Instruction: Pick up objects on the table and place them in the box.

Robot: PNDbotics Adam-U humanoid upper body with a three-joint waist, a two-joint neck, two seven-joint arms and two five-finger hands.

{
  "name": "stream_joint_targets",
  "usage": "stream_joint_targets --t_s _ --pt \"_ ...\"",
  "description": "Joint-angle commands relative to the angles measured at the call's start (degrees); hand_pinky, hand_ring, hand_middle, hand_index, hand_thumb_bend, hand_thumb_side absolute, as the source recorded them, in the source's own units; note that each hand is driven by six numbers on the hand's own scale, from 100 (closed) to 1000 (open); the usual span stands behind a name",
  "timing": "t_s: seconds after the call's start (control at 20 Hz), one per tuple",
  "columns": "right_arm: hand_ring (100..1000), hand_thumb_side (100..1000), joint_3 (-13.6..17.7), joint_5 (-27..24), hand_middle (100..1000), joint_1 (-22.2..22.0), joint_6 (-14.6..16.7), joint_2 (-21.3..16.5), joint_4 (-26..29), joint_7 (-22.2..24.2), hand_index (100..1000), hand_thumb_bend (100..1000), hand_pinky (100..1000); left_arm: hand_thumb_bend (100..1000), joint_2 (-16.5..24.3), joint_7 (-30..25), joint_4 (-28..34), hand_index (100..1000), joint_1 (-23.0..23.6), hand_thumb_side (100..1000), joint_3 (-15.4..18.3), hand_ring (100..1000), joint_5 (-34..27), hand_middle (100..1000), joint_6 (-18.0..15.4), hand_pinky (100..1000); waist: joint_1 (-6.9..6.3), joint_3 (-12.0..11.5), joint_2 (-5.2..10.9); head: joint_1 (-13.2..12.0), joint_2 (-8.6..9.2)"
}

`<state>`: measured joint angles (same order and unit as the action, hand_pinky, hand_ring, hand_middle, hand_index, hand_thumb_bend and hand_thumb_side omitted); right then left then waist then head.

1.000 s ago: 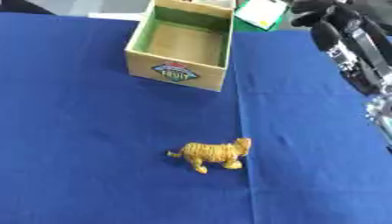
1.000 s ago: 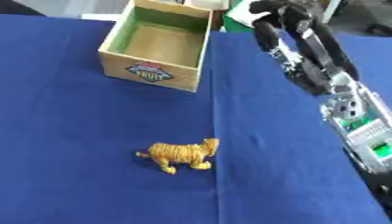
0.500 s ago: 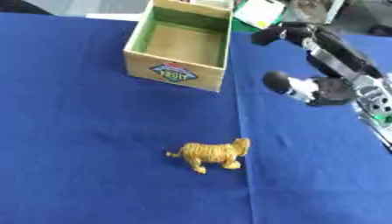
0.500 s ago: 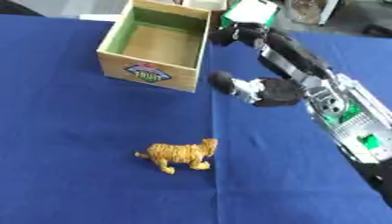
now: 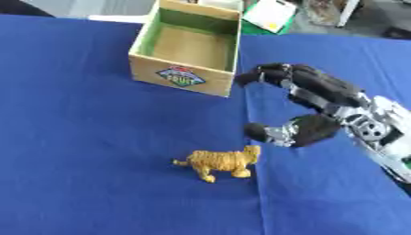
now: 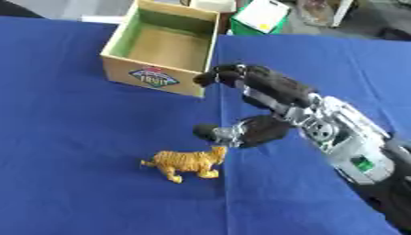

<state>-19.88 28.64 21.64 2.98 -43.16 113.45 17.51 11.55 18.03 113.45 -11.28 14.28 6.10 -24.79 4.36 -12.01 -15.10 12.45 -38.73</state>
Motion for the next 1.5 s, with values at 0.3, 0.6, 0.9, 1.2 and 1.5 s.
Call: stream_joint_targets --t_s 0.3,0.6,0.9,1.2,1.5 --pt "828 947 -3.37 7.41 759 -0.35 0.78 2.09 1.14 4.12 922 503 906 100 0.67 -0.42 1.15 662 -0.7 562 0.05 446 -0.49 478 0.06 440 -0.24 -0.16 1.17 0.24 0.41" --pt "843 957 -5.02 12.54 764 -2.5 -0.18 3.83 1.14 3.41 903 408 900 100 0.58 -0.63 1.15 662 -0.78 563 -0.04 446 -0.58 479 0.14 440 -0.2 -0.2 1.23 0.33 0.39" --pt "861 923 -4.85 17.69 790 -2.3 -0.19 5.2 1.14 1.2 894 199 898 100 0.58 -0.71 1.15 662 -0.8 563 -0.03 446 -0.67 479 0.14 440 -0.18 -0.3 1.3 0.34 0.45" --pt "895 803 -5.28 23.01 822 -2.0 -0.19 5.75 1.14 2.26 910 131 918 100 0.56 -0.88 1.15 661 -0.86 563 -0.08 445 -0.75 479 0.15 440 -0.11 -0.39 1.26 0.35 0.42" --pt "954 616 -7.42 28.55 874 -0.28 1.9 4.01 1.14 7.43 938 520 956 100 0.63 -1.2 1.15 661 -0.82 563 -0.23 445 -0.85 479 0.16 440 -0.06 -0.6 1.33 0.57 0.13"
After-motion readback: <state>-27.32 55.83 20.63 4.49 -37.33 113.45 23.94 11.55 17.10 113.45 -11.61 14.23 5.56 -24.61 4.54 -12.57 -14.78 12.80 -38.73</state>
